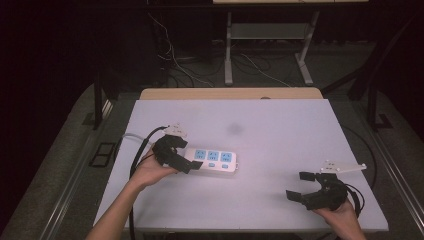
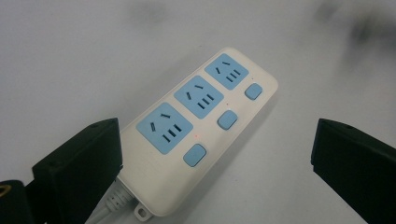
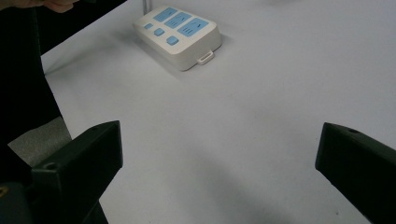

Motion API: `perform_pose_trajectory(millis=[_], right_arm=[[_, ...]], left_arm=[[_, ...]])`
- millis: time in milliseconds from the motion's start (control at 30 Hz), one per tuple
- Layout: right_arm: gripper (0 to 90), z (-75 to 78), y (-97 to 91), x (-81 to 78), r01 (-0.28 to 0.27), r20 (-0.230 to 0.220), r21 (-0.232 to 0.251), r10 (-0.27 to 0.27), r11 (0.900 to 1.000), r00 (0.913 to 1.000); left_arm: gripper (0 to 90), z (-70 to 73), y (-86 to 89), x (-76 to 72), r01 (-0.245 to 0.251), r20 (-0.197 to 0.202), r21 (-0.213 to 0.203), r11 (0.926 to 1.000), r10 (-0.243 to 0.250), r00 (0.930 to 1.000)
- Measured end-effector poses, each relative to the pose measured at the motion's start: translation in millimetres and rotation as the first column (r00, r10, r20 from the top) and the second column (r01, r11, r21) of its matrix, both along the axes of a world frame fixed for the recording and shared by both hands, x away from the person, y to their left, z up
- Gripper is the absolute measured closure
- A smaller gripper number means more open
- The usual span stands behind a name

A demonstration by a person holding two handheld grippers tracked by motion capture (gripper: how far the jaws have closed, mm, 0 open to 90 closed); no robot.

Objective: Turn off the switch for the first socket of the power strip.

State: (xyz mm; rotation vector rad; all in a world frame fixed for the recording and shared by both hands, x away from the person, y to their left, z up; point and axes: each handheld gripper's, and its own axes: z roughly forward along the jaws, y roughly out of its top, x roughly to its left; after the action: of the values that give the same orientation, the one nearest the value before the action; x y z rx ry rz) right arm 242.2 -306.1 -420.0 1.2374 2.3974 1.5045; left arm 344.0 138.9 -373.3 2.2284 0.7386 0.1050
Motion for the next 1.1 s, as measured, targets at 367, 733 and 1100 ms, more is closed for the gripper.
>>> perform_pose_trajectory(millis=[367,733,1100], right_arm=[[0.4,-0.5,0.0,0.3,-0.002,-0.006,0.001,0.002,1.0,1.0],[0.4,-1.3,0.2,0.8,-0.004,-0.005,-0.001,0.004,1.0,1.0],[0.4,-1.6,-0.3,0.9,-0.005,-0.007,-0.002,0.005,1.0,1.0]], left_arm=[[24.7,-6.2,-1.3,10.1,0.036,-0.045,0.007,0.9993,-0.035,0.9984],[59.6,-11.5,0.0,16.1,0.046,-0.073,0.006,0.9989,-0.046,0.9963],[85.8,-19.3,-0.1,24.1,0.048,-0.083,0.01,0.9988,-0.047,0.9954]])
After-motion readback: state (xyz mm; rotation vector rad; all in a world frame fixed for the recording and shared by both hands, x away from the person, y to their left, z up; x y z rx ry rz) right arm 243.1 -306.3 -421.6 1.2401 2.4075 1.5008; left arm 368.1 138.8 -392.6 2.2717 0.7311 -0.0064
